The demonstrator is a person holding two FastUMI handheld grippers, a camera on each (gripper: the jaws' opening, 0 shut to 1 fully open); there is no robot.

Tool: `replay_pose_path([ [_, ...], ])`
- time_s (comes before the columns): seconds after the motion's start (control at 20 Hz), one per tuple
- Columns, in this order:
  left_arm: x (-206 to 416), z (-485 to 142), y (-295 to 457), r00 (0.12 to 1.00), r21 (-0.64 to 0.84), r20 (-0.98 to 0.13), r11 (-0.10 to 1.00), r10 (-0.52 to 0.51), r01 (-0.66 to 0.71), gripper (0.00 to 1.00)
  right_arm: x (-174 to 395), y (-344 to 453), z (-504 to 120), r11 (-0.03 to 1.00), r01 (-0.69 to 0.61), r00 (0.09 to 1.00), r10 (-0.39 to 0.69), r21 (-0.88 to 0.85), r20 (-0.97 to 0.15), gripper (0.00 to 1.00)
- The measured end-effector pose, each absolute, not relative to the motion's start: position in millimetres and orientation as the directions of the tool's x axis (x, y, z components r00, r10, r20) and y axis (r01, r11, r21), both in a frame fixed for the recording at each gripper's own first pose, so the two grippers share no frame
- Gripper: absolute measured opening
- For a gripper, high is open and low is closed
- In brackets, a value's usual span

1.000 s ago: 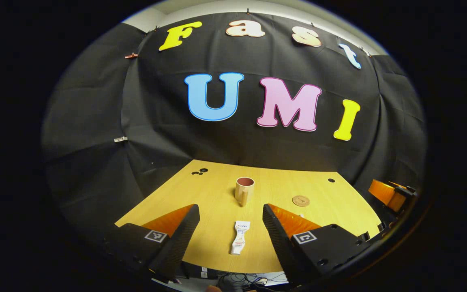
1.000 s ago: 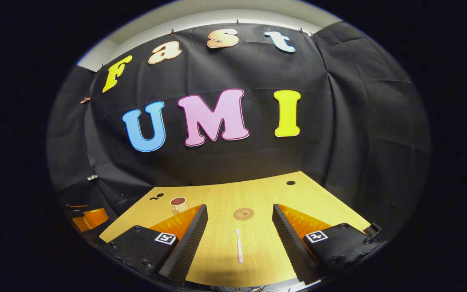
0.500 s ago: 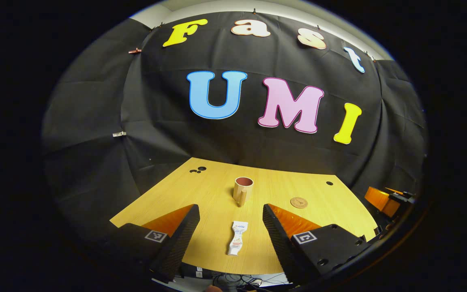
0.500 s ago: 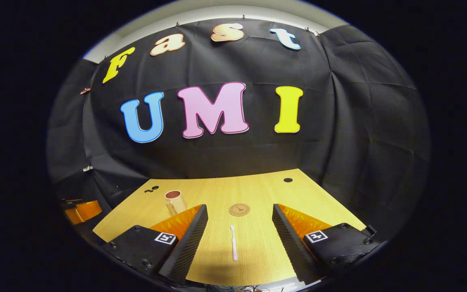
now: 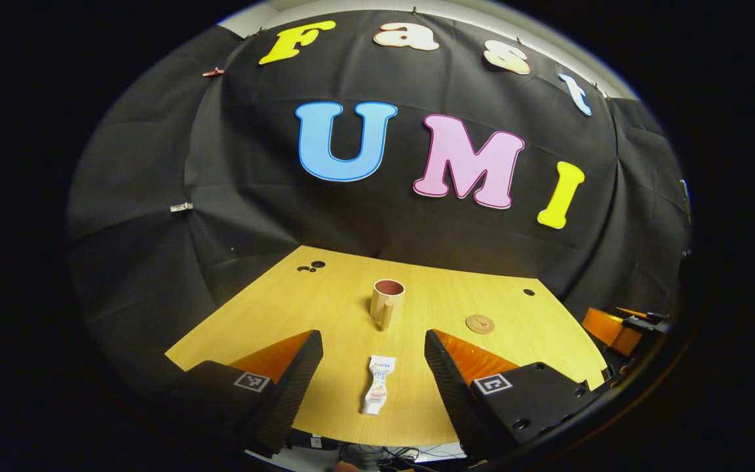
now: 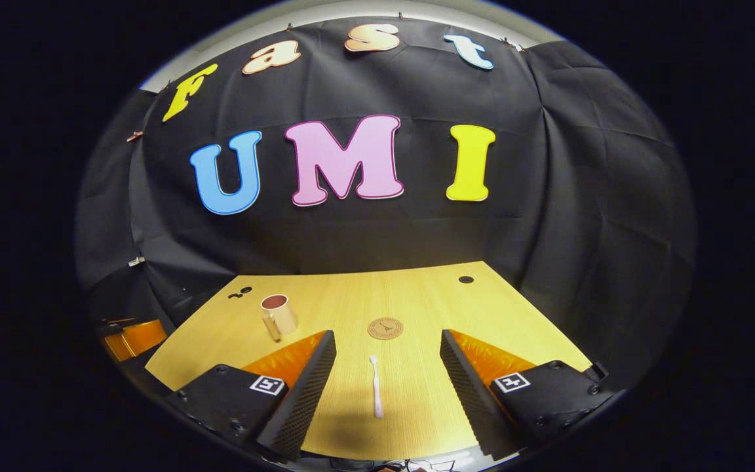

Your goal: Put the toothbrush and toothpaste on the desktop into the cup, then pick up the cup and place it on the coaster on the desktop.

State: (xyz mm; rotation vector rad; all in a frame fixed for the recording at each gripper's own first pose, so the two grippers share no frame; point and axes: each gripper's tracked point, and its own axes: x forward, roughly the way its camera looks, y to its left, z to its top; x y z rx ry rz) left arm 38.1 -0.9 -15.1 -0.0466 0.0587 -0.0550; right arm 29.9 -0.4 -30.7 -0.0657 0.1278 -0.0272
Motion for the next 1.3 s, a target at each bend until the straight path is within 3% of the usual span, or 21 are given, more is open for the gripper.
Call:
replay_pose_path([
  [0.25, 64.7, -29.6, -15.7, 0.98, -0.067, -0.139, 0.989, -0.142, 0.133, 0.96, 46.3, -3.9, -41.3, 0.997, 0.019, 0.986, -0.031, -0.072, -0.163, 0.98],
  [0.45, 96.2, -48.6, -15.6, 0.969, -0.037, -0.192, 0.988, -0.152, 0.148, 0.96, 67.8, -4.4, -51.0, 0.998, 0.007, 0.978, -0.021, -0.066, -0.208, 0.98],
  [0.95, 156.2, -158.2, -26.3, 0.907, -0.011, -0.412, 0.996, -0.088, 0.092, 0.97, 120.4, 10.3, -73.4, 0.988, -0.137, 0.95, 0.111, -0.072, -0.292, 0.99],
  [1.3, 193.1, -217.9, -16.5, 0.836, -0.044, -0.548, 0.999, -0.02, -0.005, 0.98, 123.1, 5.8, -109.2, 0.983, -0.18, 0.913, 0.157, -0.027, -0.376, 0.98],
])
